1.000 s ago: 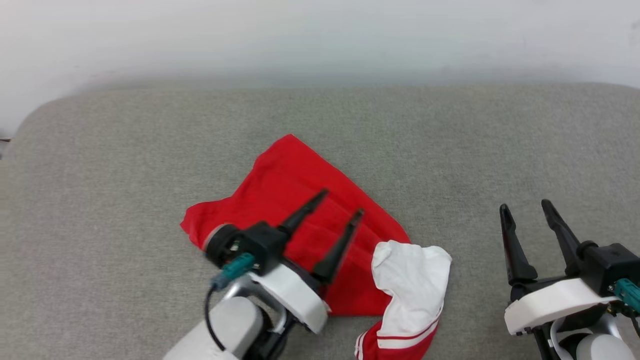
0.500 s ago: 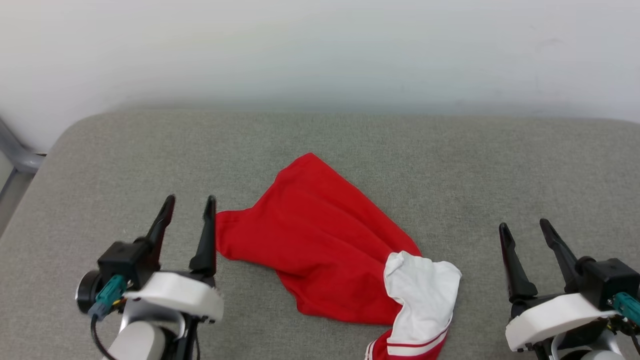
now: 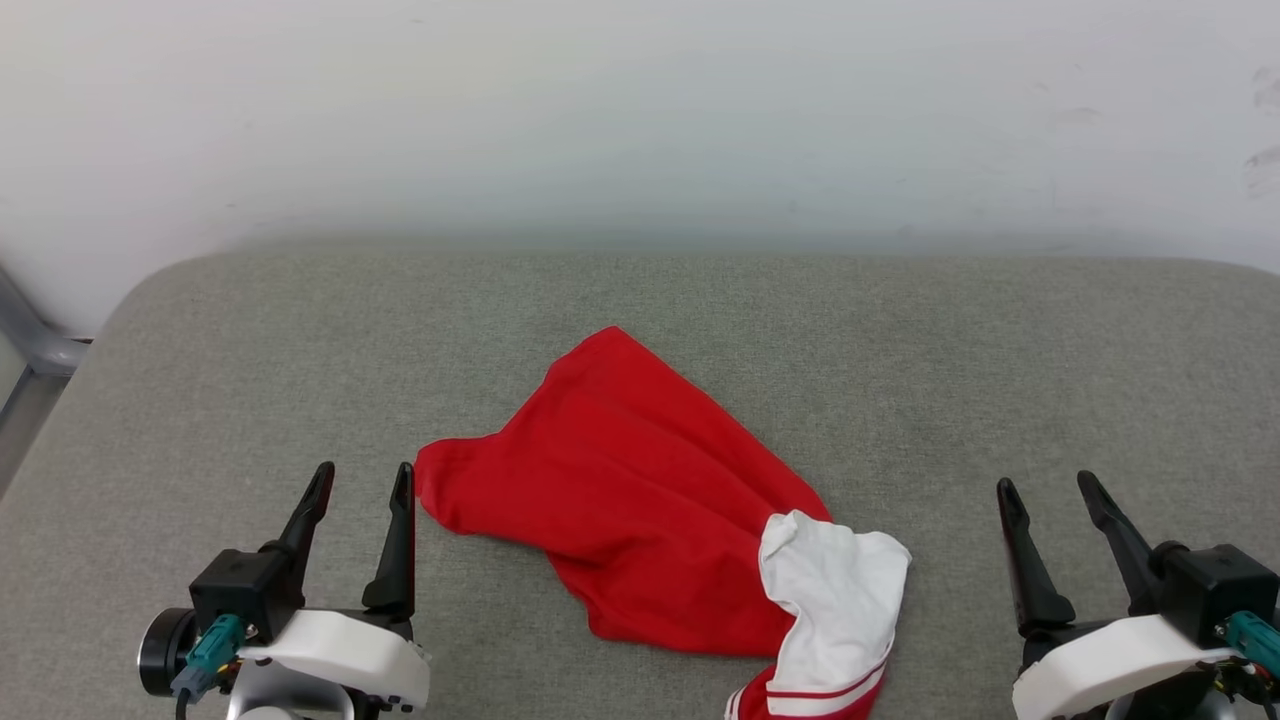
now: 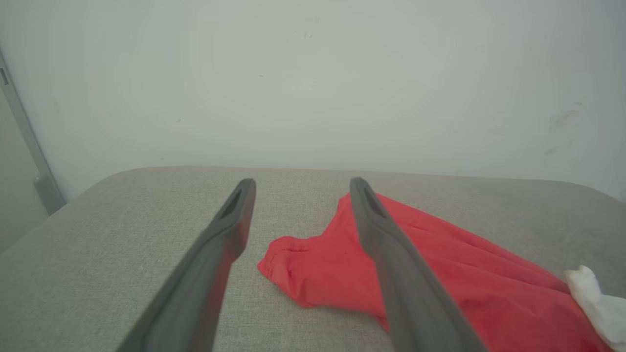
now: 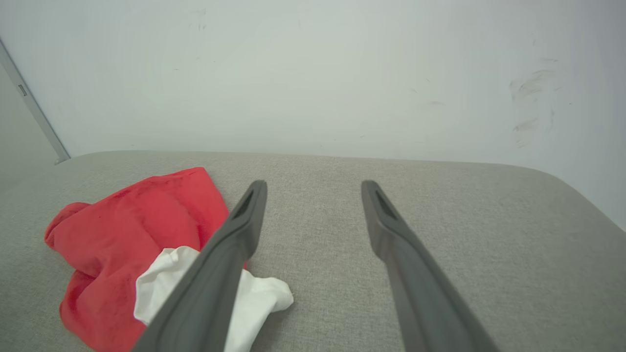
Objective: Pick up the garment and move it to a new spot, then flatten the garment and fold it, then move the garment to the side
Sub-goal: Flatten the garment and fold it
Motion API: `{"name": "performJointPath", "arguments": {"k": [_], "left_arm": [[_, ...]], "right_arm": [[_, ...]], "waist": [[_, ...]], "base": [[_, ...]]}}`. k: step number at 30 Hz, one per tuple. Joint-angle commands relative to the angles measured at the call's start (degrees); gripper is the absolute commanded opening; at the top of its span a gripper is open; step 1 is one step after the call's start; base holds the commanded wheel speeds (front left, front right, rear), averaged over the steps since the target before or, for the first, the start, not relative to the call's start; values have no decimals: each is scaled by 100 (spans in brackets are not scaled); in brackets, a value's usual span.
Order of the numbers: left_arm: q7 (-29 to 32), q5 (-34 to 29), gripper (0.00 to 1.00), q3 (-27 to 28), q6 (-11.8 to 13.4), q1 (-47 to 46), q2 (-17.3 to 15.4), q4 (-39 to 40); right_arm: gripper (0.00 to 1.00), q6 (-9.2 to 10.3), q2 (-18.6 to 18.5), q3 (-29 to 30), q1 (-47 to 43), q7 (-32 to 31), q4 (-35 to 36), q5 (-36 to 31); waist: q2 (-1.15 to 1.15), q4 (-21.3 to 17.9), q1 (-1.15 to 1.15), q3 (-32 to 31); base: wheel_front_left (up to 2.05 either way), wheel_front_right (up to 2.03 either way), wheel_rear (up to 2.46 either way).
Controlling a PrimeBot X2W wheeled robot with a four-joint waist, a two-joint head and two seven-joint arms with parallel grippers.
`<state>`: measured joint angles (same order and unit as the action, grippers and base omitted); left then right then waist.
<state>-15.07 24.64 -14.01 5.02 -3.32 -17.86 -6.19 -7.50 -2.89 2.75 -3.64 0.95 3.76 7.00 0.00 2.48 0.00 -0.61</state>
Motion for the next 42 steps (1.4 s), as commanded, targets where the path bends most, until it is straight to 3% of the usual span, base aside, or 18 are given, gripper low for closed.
{"name": "performJointPath", "arguments": {"k": [1, 10, 17, 23, 31, 32, 33, 34, 42], "left_arm": [[-13, -27, 100, 42, -39, 75, 15, -24], [-13, -132, 100, 72, -162, 9, 143, -111], [-13, -186, 100, 97, -259, -144, 229, -117], [-13, -209, 100, 191, -368, -285, 367, -99], [-13, -353, 100, 301, -529, -425, 518, -106], [-13, -375, 100, 322, -546, -432, 536, -114], [-13, -386, 100, 342, -565, -435, 549, -122], [-13, -409, 100, 366, -590, -444, 561, -134], [-13, -567, 100, 513, -704, -435, 652, -187]], "right_arm": [[100, 2, 2, -15, -66, -8, 31, -1], [100, 2, 3, -189, 10, -393, -103, -51], [100, 2, 3, -1015, 277, -1929, -247, 436], [100, 3, -274, -1746, 618, -3174, -255, 667], [100, 3, -543, -2142, 954, -3921, -567, 722], [71, 3, -554, -2161, 963, -3978, -614, 734], [31, 2, -567, -2159, 992, -3991, -640, 745], [0, 2, -561, -2149, 1019, -3999, -661, 755], [0, 2, -454, -1773, 1247, -3356, -420, 588]], "waist": [[0, -11, 0, 3], [0, 0, 0, 23], [0, 127, 0, 154], [0, 271, 0, 347], [0, 393, 0, 597], [0, 397, 0, 618], [0, 400, 0, 639], [0, 400, 0, 657], [0, 305, 0, 632]], "base": [[0, 0, 0], [0, 0, 0], [0, 0, 0], [0, 0, 0], [0, 0, 0], [0, 0, 0], [0, 0, 0], [0, 0, 0], [0, 0, 0]]}}
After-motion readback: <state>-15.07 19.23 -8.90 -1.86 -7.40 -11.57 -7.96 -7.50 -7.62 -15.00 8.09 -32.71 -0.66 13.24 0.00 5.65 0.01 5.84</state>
